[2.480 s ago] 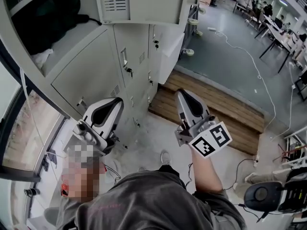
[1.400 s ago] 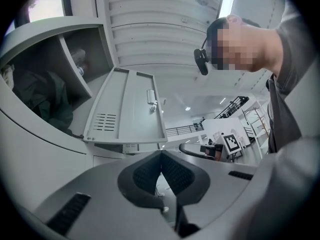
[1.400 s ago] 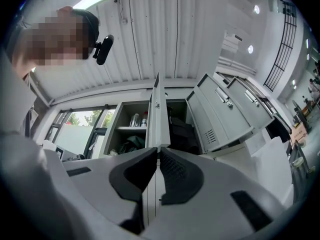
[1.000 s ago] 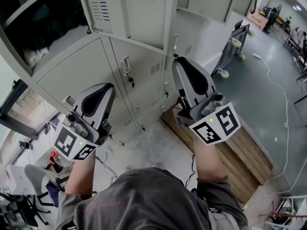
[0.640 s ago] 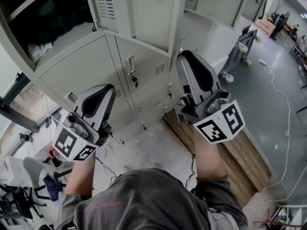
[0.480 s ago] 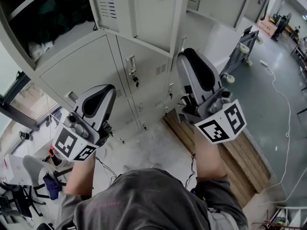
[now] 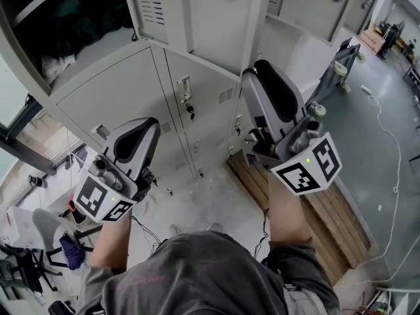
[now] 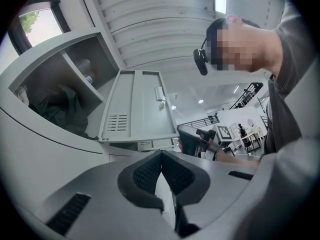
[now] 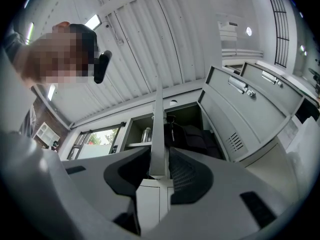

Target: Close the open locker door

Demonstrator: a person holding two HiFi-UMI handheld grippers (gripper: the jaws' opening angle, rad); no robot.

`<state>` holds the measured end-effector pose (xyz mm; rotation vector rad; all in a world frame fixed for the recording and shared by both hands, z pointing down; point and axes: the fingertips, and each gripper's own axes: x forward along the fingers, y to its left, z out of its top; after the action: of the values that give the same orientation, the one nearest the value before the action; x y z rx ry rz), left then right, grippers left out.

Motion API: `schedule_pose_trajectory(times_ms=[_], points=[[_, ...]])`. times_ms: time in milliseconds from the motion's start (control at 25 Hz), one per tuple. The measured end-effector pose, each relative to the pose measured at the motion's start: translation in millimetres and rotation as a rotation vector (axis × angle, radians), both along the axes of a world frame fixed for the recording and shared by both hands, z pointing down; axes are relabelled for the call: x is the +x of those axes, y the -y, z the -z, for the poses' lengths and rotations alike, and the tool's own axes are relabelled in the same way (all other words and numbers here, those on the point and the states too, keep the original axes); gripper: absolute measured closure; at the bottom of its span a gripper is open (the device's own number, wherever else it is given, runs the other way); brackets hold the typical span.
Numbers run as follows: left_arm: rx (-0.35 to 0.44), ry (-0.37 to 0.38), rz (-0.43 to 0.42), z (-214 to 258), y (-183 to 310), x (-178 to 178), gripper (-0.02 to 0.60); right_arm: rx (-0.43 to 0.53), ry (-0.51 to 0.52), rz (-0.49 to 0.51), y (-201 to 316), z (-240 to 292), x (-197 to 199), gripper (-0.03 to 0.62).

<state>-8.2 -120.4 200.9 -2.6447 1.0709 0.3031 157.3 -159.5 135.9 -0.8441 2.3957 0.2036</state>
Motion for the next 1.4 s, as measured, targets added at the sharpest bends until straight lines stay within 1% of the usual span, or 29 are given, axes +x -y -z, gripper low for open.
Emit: schedule_pose_trajectory(times_ms=[160,280,600,1040,1400], points=[[-0.013,-0.004,0.021,-4,1,-9,0.566,0.006,0.006,0.011,1,0,-5,0.488],[-0.015,-0.005,0.029,-6,-1,-17,0.566,0.01,0.011,-0.005,0,0,-7,0.503],[-0.009,-0.019,0.027,-4,-20,-48,0.566,0.018,0.024,-0.05,-21,0,-23,0.503],[0.014,-0.017,0.006,10,-51,-102,0.566,0.022,0.008,-0.104,-57,1,-73,0.496],[0.011,-0.032,-0.001,12,-69,-142,0.566,0.025,-0.003,-0.132,-77,3,-112,0.49]])
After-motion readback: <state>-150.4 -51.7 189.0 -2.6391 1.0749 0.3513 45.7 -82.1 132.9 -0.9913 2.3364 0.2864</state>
